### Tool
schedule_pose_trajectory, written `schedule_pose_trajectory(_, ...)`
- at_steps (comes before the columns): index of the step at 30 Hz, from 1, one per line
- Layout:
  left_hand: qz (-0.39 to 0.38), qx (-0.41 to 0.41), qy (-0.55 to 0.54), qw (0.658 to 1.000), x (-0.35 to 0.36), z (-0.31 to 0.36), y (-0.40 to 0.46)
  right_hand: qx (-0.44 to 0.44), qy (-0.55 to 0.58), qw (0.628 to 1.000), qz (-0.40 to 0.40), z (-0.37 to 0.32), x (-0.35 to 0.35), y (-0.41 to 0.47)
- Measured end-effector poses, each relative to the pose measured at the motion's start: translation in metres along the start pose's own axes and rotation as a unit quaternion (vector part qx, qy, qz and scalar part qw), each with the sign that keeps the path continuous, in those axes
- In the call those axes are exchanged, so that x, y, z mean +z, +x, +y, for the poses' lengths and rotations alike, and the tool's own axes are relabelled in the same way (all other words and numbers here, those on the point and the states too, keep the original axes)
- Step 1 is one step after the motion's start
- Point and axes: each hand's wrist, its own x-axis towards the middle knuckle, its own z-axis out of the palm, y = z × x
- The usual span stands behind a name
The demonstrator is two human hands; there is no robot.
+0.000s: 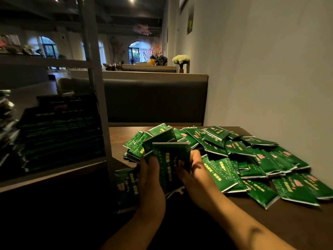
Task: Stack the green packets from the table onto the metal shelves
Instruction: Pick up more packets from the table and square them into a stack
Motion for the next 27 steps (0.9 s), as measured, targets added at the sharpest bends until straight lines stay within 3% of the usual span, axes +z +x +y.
schedule_pose_trajectory(5,-0.034,0.039,0.123,0.991,0.001,-0.009,0.003,0.021,-0.043,0.999,-0.008,-0.001,-0.015,0.004)
schedule_pose_trajectory(7,-0.029,0.020,0.113,0.993,0.001,-0.009,0.004,0.011,-0.151,0.987,0.061,0.002,-0.026,0.010)
schedule_pose_trajectory(10,-0.021,0.007,0.100,0.995,0.000,-0.009,0.004,0.046,-0.425,0.893,0.143,0.008,-0.046,0.017)
schedule_pose_trajectory(12,-0.023,0.005,0.097,0.995,0.001,-0.008,0.003,0.132,-0.515,0.840,0.111,0.014,-0.056,0.018)
schedule_pose_trajectory(14,-0.031,0.003,0.094,0.995,0.002,-0.006,0.002,0.195,-0.542,0.815,0.063,0.016,-0.059,0.018)
schedule_pose_trajectory(19,-0.046,-0.005,0.098,0.994,0.003,-0.004,-0.001,0.216,-0.527,0.821,0.044,0.019,-0.060,0.021)
schedule_pose_trajectory(24,-0.065,-0.016,0.109,0.992,0.001,-0.005,-0.004,0.232,-0.447,0.863,0.046,0.017,-0.060,0.022)
schedule_pose_trajectory(27,-0.082,-0.028,0.103,0.991,0.003,-0.005,-0.006,0.215,-0.446,0.868,0.035,0.017,-0.056,0.021)
